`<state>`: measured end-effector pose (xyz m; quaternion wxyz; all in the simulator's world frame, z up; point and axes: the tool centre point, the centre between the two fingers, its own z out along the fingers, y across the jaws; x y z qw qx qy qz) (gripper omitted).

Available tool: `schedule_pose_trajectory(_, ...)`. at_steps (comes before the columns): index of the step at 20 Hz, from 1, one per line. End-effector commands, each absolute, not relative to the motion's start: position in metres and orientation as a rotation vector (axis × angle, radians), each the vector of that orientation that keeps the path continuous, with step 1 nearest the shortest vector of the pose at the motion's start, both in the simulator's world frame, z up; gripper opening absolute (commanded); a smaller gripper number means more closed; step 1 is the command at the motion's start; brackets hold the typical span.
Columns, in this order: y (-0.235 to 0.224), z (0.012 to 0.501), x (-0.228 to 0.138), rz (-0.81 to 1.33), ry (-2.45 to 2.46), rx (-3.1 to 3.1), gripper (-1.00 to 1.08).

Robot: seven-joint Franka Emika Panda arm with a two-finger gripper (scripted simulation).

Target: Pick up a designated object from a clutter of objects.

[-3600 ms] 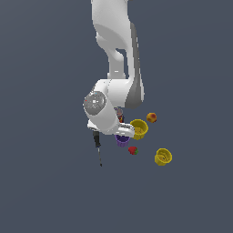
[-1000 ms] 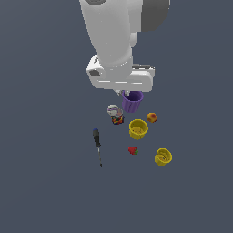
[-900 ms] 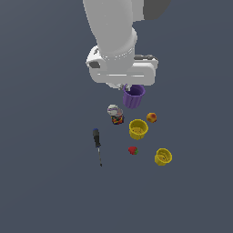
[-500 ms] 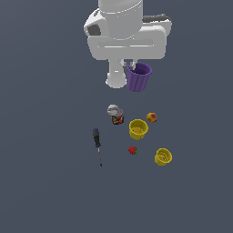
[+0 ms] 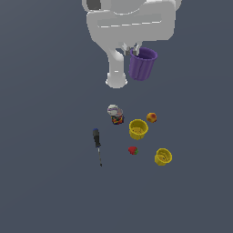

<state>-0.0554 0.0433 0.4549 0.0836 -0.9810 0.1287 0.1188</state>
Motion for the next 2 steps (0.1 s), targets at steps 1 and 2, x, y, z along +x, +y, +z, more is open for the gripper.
schedule_pose_trajectory(1, 0.0436, 0.4588, -0.0554, 0.354, 0.384, -2.927, -1.0)
schedule_pose_trajectory(2, 0.0436, 0.459, -0.0554, 0.354, 0.384, -2.927, -1.0)
